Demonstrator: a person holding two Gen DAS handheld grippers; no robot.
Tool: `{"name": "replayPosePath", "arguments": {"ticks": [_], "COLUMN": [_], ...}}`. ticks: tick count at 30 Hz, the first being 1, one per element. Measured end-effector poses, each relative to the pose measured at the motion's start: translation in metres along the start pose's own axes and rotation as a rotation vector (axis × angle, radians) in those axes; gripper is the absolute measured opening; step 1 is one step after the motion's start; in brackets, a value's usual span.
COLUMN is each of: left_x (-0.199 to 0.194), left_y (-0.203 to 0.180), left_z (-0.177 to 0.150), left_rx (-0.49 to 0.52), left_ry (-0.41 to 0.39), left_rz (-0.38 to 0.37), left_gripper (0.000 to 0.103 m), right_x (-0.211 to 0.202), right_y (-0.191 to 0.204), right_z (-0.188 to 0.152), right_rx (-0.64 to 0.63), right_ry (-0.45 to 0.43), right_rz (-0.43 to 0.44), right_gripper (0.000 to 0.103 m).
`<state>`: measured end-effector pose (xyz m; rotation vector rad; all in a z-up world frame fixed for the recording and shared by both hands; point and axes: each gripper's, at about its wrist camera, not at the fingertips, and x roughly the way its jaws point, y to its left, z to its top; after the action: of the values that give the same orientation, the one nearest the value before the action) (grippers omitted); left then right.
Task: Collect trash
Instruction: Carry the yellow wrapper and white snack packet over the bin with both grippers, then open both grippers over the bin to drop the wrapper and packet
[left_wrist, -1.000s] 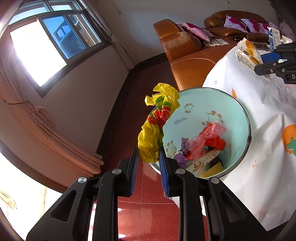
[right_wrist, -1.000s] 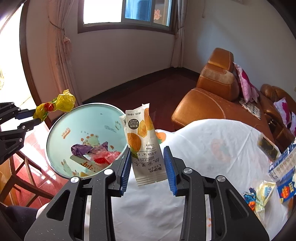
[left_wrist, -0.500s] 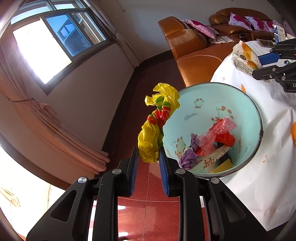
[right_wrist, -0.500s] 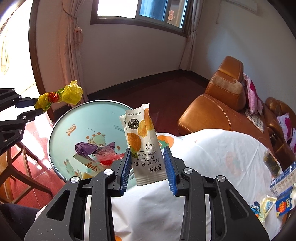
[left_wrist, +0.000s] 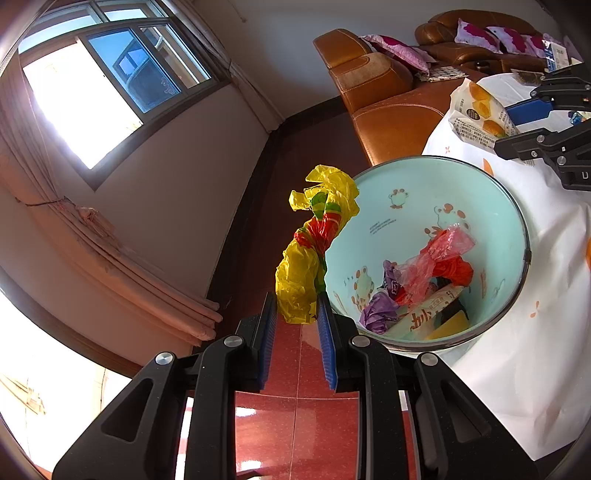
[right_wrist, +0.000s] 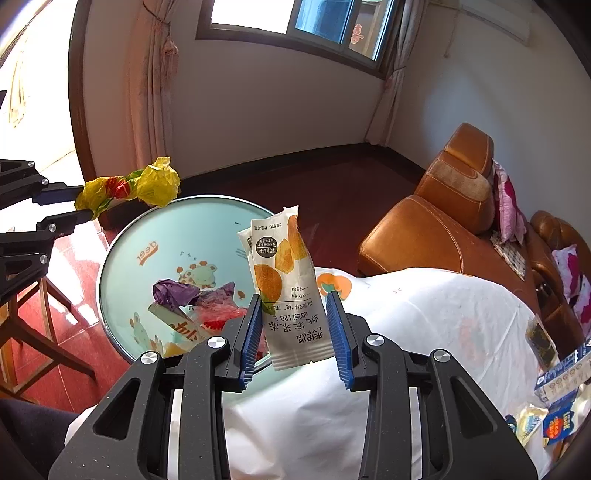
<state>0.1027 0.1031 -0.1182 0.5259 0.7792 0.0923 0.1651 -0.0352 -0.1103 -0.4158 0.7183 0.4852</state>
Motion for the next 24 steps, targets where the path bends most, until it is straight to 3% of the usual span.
{"name": "replayPosePath", "arguments": {"ticks": [24], "left_x": [-0.0045], "left_y": [-0.0033], "left_z": [0.0008], "left_rx": [0.0], "left_ry": [-0.011], "left_rz": [-0.027], "left_gripper": [0.025], "right_x": [0.0036], "right_y": [0.0102], "right_z": [0.0017], "right_rx": [-0.011], "right_ry": [0.005], "right_rz": [0.019], "right_gripper": [0.036]}}
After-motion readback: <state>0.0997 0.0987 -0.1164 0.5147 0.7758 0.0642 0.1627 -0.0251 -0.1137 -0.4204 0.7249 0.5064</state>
